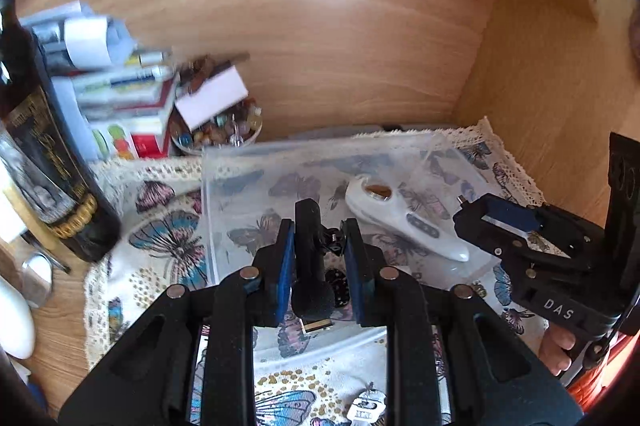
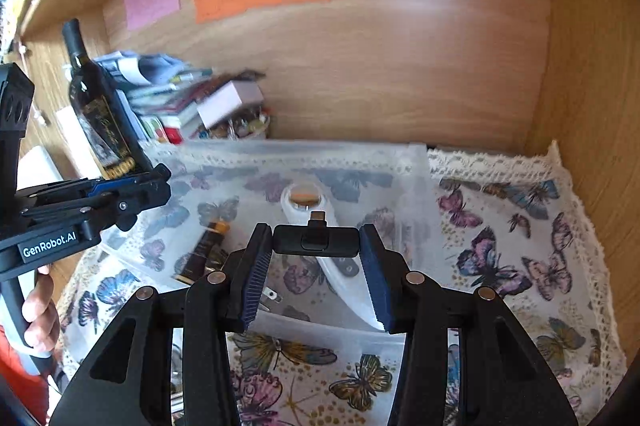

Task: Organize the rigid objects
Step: 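Carry both black pieces into the clear box and open both tools, then grasp the keys with the left tool while the right tool grasps the silver cylinder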

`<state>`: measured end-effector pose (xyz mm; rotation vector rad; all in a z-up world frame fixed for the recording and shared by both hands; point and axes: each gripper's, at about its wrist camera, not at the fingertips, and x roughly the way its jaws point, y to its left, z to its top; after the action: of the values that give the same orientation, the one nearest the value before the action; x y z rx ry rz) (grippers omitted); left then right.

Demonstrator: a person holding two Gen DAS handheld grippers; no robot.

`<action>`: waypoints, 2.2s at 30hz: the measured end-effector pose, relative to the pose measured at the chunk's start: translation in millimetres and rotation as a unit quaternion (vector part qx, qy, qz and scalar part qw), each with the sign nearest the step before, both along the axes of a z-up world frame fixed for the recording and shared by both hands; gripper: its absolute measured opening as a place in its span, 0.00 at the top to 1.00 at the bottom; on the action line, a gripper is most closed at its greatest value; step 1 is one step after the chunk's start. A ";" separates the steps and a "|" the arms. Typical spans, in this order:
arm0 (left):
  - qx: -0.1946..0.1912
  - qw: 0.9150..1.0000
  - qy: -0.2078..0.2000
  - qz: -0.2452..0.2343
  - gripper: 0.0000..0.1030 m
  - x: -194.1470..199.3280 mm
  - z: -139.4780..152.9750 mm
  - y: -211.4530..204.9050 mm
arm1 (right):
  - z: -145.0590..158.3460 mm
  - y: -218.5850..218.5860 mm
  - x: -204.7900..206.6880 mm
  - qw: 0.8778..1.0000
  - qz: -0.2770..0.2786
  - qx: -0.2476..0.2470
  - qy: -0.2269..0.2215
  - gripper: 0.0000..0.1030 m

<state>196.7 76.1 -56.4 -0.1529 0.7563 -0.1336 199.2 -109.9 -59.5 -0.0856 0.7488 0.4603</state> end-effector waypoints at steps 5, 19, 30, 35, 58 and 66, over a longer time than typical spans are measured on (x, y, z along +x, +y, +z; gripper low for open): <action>-0.004 1.000 0.029 -0.002 0.77 12.5 -19.8 -0.2 | -11.9 1.3 8.8 1.000 -0.007 -0.015 0.020 0.59; 0.007 1.000 0.018 0.001 0.64 4.6 -12.3 -1.8 | -6.5 0.8 3.6 1.000 -0.005 -0.027 0.011 0.54; 0.034 0.999 -0.033 0.011 0.23 -43.6 14.7 -5.0 | 13.1 -9.8 -34.0 1.000 -0.001 -0.018 -0.023 0.34; 0.049 0.999 -0.019 0.007 0.21 -63.5 3.1 -8.7 | 5.8 -10.2 -49.0 1.000 0.009 -0.017 -0.011 0.30; 0.024 0.995 0.098 -0.011 0.22 -106.6 -65.7 -7.4 | -61.6 17.2 -81.2 0.994 0.040 -0.053 0.091 0.39; 0.054 0.992 0.093 -0.061 0.38 -99.5 -68.2 -40.5 | -53.4 -3.4 -81.9 0.994 0.018 -0.058 0.092 0.59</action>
<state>97.2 35.7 -124.6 -0.0158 0.9570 -0.1965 117.2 -113.2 -113.0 -0.1681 0.9571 0.4628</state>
